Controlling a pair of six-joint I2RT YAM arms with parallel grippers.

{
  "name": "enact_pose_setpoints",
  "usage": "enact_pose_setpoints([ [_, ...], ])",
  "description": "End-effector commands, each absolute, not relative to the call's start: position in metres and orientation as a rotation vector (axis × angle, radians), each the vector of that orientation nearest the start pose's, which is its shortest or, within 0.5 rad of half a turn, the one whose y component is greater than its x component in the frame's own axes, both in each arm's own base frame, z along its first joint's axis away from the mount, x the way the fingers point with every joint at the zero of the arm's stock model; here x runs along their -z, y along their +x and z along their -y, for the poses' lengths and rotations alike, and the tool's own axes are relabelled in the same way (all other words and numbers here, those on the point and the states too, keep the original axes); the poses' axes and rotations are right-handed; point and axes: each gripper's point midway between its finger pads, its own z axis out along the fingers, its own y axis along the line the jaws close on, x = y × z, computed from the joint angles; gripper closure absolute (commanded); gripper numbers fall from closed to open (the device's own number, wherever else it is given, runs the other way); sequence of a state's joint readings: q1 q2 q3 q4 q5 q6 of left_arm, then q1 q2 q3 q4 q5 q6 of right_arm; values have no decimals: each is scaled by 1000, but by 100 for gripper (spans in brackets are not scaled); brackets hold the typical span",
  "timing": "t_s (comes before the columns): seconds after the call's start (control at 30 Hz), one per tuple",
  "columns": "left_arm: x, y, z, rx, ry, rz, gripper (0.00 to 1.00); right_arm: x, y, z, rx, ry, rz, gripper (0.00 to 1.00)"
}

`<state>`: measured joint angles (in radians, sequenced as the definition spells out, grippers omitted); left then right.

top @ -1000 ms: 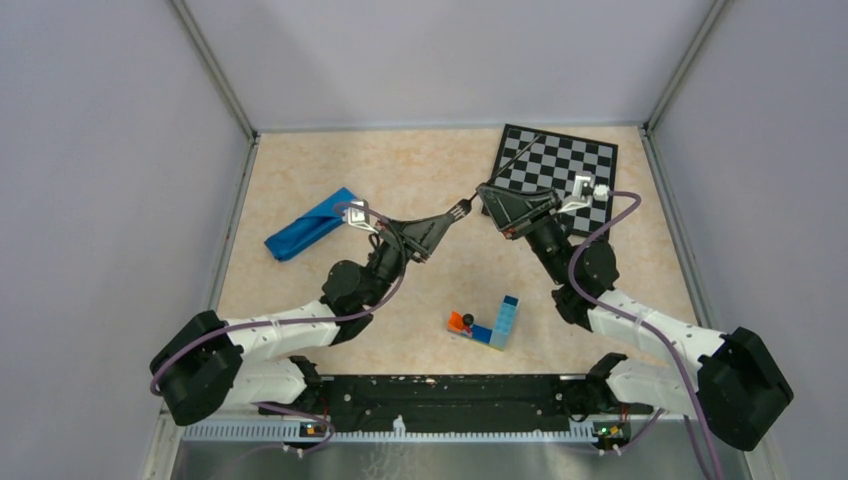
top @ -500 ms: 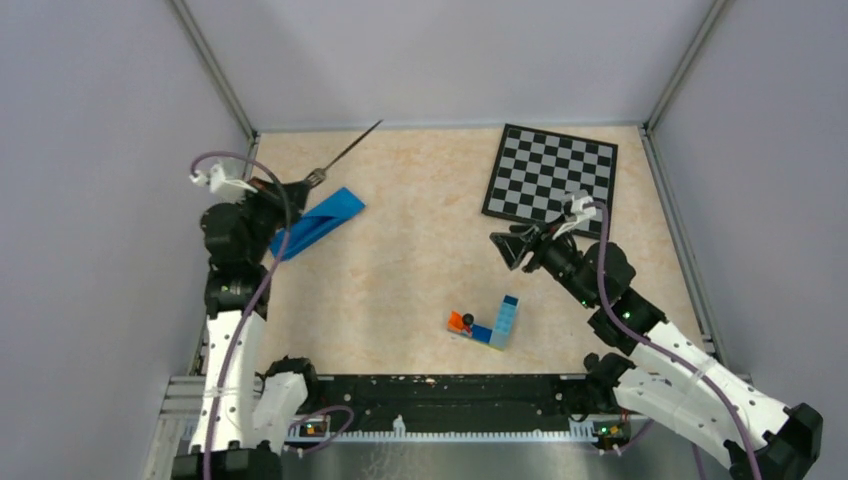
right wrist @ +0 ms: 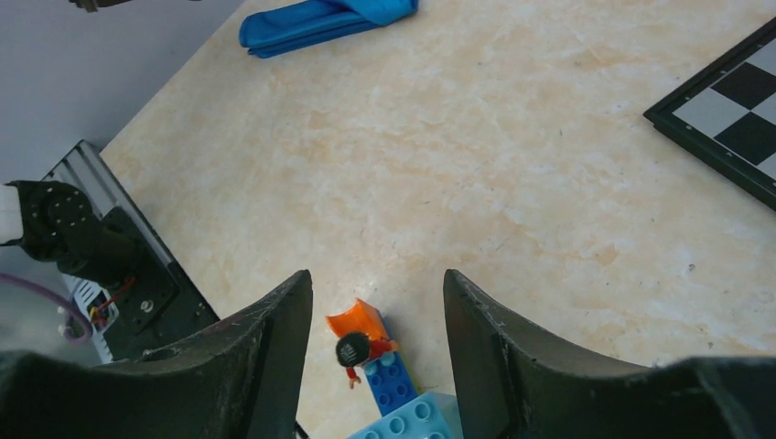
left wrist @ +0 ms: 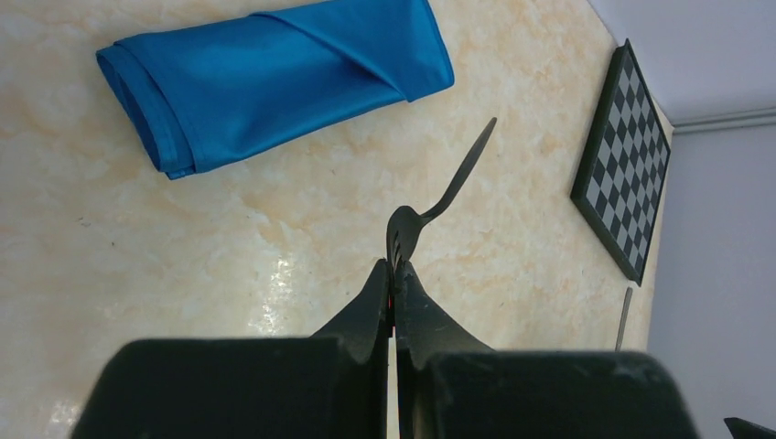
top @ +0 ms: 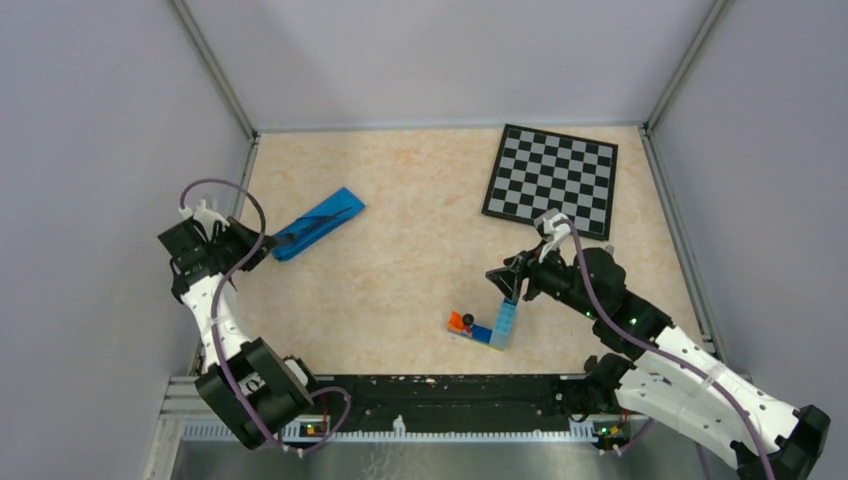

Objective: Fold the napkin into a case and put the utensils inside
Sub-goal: Insert the fork into the folded napkin.

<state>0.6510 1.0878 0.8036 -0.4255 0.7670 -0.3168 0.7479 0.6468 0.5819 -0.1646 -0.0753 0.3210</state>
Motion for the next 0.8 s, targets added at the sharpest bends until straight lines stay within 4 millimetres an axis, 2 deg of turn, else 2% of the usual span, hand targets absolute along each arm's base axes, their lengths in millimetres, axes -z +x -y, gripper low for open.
enact_pose_setpoints([
  [0.0,-176,289,-67,728,-563,-2029,100,-252,181,-225,-864,-511,-1745,46],
  [0.33,-151,287,-114,712,-727,-2000,100,-251,173,-229,-846,-550,-1738,46],
  [0.77,-128,282,-144,687,-866,-1982,100,-249,177,-224,-817,-473,-1763,45],
])
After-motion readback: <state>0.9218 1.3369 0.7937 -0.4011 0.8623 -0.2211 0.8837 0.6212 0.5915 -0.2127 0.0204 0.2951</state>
